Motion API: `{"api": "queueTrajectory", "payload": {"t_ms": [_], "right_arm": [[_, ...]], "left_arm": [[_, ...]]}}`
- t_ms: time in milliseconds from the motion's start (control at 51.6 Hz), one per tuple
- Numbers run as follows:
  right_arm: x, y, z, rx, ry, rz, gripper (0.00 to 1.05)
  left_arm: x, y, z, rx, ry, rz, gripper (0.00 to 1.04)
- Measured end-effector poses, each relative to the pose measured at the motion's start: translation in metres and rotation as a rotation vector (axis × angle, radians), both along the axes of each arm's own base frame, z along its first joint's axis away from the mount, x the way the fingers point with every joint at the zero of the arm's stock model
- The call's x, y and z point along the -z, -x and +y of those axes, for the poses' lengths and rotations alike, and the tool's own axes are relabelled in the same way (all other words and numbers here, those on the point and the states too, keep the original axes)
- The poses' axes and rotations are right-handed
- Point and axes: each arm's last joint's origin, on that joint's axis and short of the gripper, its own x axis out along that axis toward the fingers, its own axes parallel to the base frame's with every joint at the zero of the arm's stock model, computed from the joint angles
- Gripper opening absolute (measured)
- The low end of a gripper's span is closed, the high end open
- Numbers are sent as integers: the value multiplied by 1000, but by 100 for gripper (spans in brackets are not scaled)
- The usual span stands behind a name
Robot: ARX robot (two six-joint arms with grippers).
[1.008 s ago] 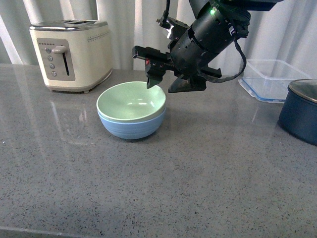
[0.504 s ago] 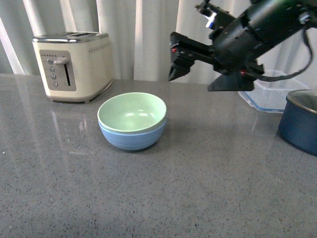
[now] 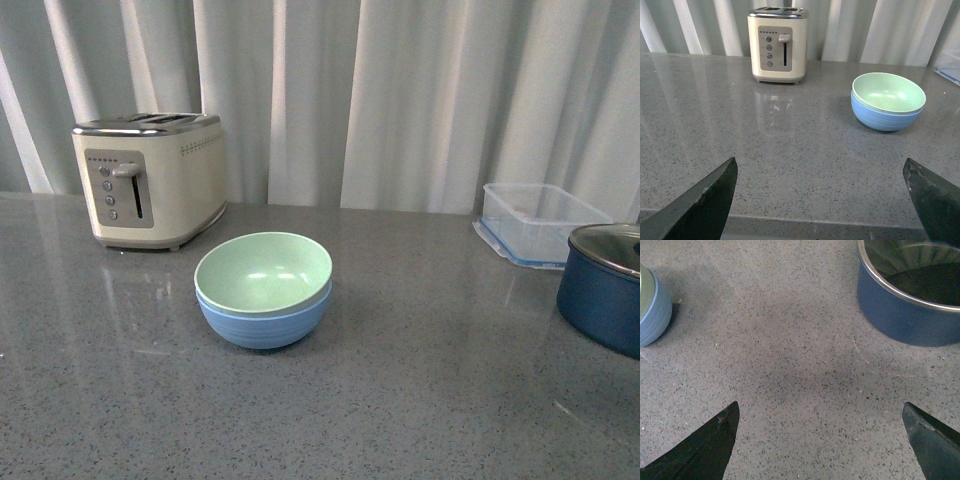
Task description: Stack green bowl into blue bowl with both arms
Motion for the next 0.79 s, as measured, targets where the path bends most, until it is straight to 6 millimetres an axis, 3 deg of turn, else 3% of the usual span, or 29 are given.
{"api": "queueTrajectory", "payload": {"t_ms": [97, 194, 291, 640, 795], "right_arm": [[-2, 4, 0, -5, 9, -16, 95], [19, 11, 4, 125, 148, -374, 76], [28, 38, 5, 157, 154, -634, 53], [51, 77, 5, 156, 159, -661, 0], [58, 91, 5, 157, 160, -665, 1]], "left_arm": [[0, 0, 0, 0, 0, 0, 98], [0, 0, 0, 0, 0, 0, 98], [0, 0, 0, 0, 0, 0, 98], [0, 0, 0, 0, 0, 0, 98], [0, 0, 0, 0, 0, 0, 98]]}}
